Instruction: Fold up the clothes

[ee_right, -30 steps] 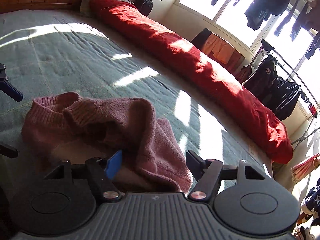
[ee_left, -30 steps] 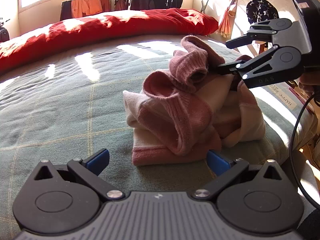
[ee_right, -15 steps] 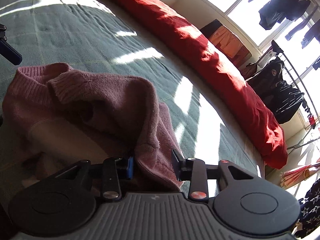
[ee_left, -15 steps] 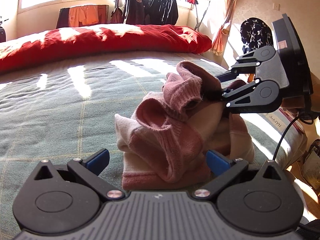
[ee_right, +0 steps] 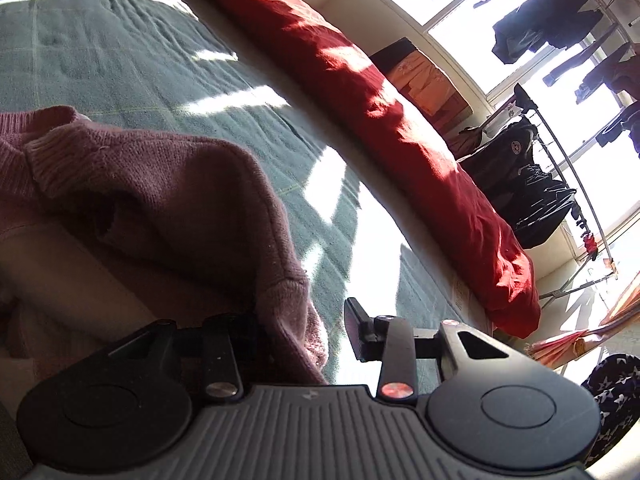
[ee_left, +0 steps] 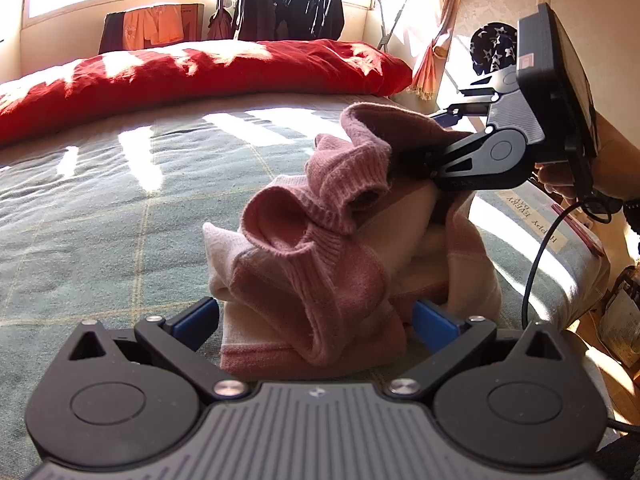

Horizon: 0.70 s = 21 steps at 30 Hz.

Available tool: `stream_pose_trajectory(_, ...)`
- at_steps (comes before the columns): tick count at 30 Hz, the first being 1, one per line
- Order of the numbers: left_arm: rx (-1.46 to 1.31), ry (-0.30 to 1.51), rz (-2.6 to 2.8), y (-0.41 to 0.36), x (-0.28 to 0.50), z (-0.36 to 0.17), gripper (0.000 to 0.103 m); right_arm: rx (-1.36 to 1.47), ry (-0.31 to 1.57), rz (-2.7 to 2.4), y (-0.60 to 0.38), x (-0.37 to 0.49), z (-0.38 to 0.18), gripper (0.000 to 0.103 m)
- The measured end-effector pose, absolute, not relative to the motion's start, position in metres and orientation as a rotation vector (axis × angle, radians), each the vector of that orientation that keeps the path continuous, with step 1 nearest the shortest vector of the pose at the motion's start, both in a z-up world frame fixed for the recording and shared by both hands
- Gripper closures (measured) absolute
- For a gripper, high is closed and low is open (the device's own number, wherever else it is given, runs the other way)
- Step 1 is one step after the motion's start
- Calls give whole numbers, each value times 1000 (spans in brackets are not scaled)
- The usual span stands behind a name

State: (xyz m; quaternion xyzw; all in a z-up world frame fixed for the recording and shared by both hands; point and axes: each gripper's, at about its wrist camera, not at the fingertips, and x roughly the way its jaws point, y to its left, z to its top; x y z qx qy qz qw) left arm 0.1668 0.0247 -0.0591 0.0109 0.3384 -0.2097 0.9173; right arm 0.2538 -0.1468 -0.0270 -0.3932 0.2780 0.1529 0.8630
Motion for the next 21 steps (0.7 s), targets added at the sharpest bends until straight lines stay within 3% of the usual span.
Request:
stream_pose_trajectory(9,49,706,-429,19,180,-63,1,-796,569,389,-148,253,-33,60)
stream_pose_trajectory(21,52,706,-406,26,190,-60,1,-874,532,198,-177,320,-30,60)
